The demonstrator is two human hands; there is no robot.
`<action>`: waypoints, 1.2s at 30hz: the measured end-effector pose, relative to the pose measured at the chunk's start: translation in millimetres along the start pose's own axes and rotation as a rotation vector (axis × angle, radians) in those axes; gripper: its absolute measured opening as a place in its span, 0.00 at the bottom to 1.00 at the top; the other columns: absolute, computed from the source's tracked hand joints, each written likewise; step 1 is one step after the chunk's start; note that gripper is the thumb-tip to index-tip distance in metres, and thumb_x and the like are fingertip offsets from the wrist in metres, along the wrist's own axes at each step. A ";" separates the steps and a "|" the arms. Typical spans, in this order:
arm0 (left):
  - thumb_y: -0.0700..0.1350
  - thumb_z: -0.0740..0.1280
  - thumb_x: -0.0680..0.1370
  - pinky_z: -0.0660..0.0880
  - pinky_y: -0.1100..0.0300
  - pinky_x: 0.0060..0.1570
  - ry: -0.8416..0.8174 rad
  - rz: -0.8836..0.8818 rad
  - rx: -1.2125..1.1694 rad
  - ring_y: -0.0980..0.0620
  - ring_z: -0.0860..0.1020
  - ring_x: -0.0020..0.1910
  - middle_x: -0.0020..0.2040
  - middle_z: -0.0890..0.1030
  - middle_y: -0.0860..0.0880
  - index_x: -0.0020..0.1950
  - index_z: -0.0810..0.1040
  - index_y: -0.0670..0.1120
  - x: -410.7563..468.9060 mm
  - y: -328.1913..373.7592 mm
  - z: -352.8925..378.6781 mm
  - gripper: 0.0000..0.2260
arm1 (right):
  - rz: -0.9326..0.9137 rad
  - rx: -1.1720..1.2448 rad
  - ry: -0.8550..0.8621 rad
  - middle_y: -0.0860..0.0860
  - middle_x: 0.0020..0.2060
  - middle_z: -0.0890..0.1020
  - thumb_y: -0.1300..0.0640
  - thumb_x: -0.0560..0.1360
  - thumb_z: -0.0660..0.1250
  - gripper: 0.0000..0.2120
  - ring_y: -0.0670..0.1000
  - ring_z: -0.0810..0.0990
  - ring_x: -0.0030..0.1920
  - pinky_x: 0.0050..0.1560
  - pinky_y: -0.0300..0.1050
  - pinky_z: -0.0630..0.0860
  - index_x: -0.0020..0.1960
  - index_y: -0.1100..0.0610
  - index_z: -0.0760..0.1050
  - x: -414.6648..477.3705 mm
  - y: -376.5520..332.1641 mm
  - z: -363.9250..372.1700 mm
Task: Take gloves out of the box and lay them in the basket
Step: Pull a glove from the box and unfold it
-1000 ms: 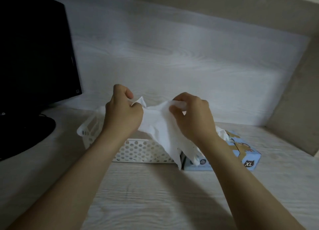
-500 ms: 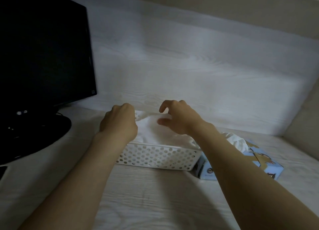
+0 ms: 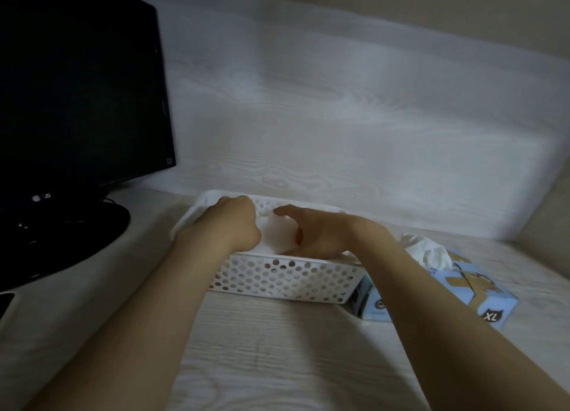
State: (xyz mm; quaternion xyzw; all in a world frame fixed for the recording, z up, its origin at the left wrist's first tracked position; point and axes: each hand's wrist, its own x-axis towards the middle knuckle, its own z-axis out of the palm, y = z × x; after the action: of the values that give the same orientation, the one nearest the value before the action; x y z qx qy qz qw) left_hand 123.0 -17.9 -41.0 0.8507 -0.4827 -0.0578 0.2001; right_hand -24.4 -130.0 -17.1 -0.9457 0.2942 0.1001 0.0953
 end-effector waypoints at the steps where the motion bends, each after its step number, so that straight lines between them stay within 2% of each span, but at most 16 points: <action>1: 0.43 0.67 0.80 0.82 0.51 0.57 -0.039 -0.011 0.009 0.48 0.81 0.54 0.63 0.80 0.46 0.68 0.79 0.47 2.3 -2.6 1.2 0.16 | -0.002 0.005 0.003 0.49 0.79 0.68 0.37 0.78 0.71 0.46 0.55 0.70 0.76 0.73 0.52 0.67 0.86 0.42 0.47 0.2 -0.1 1.3; 5: 0.45 0.70 0.76 0.82 0.55 0.44 -0.108 0.011 0.072 0.48 0.82 0.50 0.57 0.81 0.48 0.65 0.80 0.45 8.7 -6.5 3.9 0.17 | 0.026 0.016 -0.097 0.50 0.82 0.64 0.44 0.83 0.67 0.41 0.56 0.66 0.79 0.78 0.55 0.64 0.86 0.41 0.45 1.3 -0.1 5.0; 7: 0.46 0.72 0.75 0.83 0.54 0.46 -0.099 0.012 0.067 0.49 0.82 0.48 0.53 0.82 0.48 0.62 0.81 0.46 8.4 -6.5 4.1 0.16 | 0.032 0.027 -0.133 0.51 0.82 0.64 0.45 0.83 0.66 0.41 0.56 0.68 0.77 0.77 0.56 0.65 0.86 0.40 0.44 0.9 -0.3 5.6; 10: 0.50 0.70 0.79 0.81 0.49 0.55 0.081 0.077 0.128 0.46 0.80 0.55 0.59 0.80 0.47 0.62 0.81 0.48 1.8 -2.3 0.5 0.13 | 0.005 0.045 -0.067 0.52 0.80 0.67 0.43 0.81 0.68 0.44 0.55 0.71 0.74 0.75 0.56 0.67 0.86 0.40 0.41 -4.5 0.0 2.2; 12: 0.50 0.66 0.82 0.77 0.51 0.50 0.261 0.213 0.200 0.45 0.79 0.55 0.58 0.78 0.49 0.58 0.82 0.51 -4.7 8.1 -1.6 0.09 | -0.008 0.099 0.046 0.51 0.77 0.72 0.38 0.79 0.70 0.45 0.55 0.72 0.75 0.74 0.54 0.69 0.86 0.41 0.46 -12.2 3.4 0.7; 14: 0.49 0.64 0.83 0.72 0.54 0.43 0.389 0.330 0.156 0.46 0.79 0.49 0.53 0.77 0.51 0.54 0.83 0.52 -11.7 20.8 -2.2 0.08 | -0.042 0.178 0.254 0.50 0.66 0.81 0.37 0.79 0.70 0.37 0.52 0.79 0.67 0.65 0.49 0.74 0.83 0.41 0.61 -19.1 8.8 2.1; 15: 0.49 0.63 0.83 0.72 0.55 0.42 0.417 0.378 0.119 0.48 0.78 0.46 0.50 0.78 0.53 0.53 0.83 0.53 -15.1 28.6 -1.4 0.08 | -0.066 0.212 0.383 0.48 0.59 0.85 0.39 0.80 0.70 0.30 0.49 0.82 0.60 0.59 0.43 0.74 0.79 0.43 0.68 -22.8 13.8 4.4; 17: 0.50 0.62 0.84 0.75 0.55 0.41 0.441 0.466 0.066 0.52 0.77 0.43 0.47 0.78 0.55 0.53 0.82 0.53 -20.7 40.9 3.0 0.09 | -0.115 0.235 0.630 0.44 0.46 0.86 0.48 0.82 0.69 0.16 0.40 0.82 0.45 0.48 0.33 0.71 0.69 0.46 0.79 -28.6 23.8 11.0; 18: 0.50 0.62 0.84 0.76 0.54 0.41 0.456 0.503 0.052 0.52 0.78 0.42 0.46 0.78 0.55 0.53 0.82 0.54 -23.2 46.8 7.0 0.09 | -0.126 0.240 0.725 0.41 0.41 0.84 0.54 0.82 0.68 0.12 0.37 0.80 0.40 0.43 0.28 0.69 0.64 0.48 0.82 -33.5 30.3 13.6; 20: 0.51 0.62 0.83 0.79 0.51 0.42 0.509 0.556 0.010 0.51 0.79 0.40 0.46 0.80 0.55 0.54 0.82 0.53 -29.3 56.7 15.9 0.09 | -0.107 0.244 0.843 0.40 0.36 0.82 0.63 0.80 0.64 0.14 0.37 0.80 0.36 0.39 0.30 0.72 0.58 0.52 0.85 -44.6 43.9 18.9; 23: 0.51 0.60 0.83 0.78 0.51 0.37 0.610 0.649 -0.012 0.49 0.78 0.36 0.42 0.80 0.54 0.51 0.80 0.51 -40.2 70.8 30.6 0.10 | -0.020 0.241 0.961 0.47 0.38 0.86 0.68 0.77 0.62 0.17 0.44 0.82 0.38 0.42 0.45 0.80 0.54 0.53 0.85 -60.5 63.0 27.7; 25: 0.51 0.58 0.83 0.77 0.52 0.33 0.666 0.748 0.013 0.50 0.76 0.33 0.40 0.78 0.54 0.49 0.79 0.50 -48.1 82.0 42.8 0.12 | 0.045 0.286 1.000 0.49 0.40 0.86 0.70 0.73 0.60 0.19 0.49 0.84 0.43 0.46 0.50 0.82 0.52 0.55 0.85 -71.6 72.4 31.8; 27: 0.51 0.57 0.84 0.75 0.54 0.31 0.656 0.840 0.034 0.50 0.76 0.34 0.41 0.77 0.53 0.48 0.79 0.49 -53.5 92.7 57.1 0.14 | 0.093 0.296 0.986 0.48 0.43 0.85 0.66 0.69 0.58 0.20 0.52 0.83 0.47 0.52 0.54 0.81 0.50 0.53 0.85 -82.4 79.7 33.3; 29: 0.52 0.57 0.84 0.71 0.56 0.30 0.635 0.891 0.062 0.50 0.76 0.35 0.42 0.77 0.52 0.47 0.80 0.49 -56.0 102.0 70.5 0.15 | 0.151 0.287 0.938 0.45 0.45 0.83 0.59 0.64 0.56 0.21 0.52 0.80 0.49 0.56 0.58 0.79 0.49 0.47 0.81 -92.1 87.5 34.4; 32: 0.50 0.61 0.83 0.67 0.57 0.28 0.655 0.906 0.095 0.50 0.74 0.32 0.40 0.75 0.50 0.42 0.79 0.47 -54.3 108.8 81.7 0.13 | 0.223 0.349 0.934 0.42 0.45 0.82 0.53 0.63 0.60 0.17 0.49 0.80 0.49 0.55 0.56 0.78 0.50 0.43 0.78 -103.6 102.1 42.8; 36: 0.47 0.65 0.79 0.69 0.54 0.28 0.682 0.902 0.170 0.48 0.73 0.35 0.45 0.74 0.48 0.40 0.76 0.46 -50.0 112.1 85.9 0.09 | 0.157 0.507 1.003 0.45 0.44 0.84 0.53 0.65 0.64 0.12 0.43 0.80 0.47 0.45 0.40 0.78 0.46 0.45 0.81 -113.1 113.3 56.6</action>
State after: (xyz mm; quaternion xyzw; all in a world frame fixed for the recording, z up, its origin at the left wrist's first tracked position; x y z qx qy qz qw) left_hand -17.9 -51.0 -79.8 0.5441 -0.7090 0.3505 0.2802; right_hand -188.4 -147.4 -57.5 -0.8003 0.3878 -0.4283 0.1600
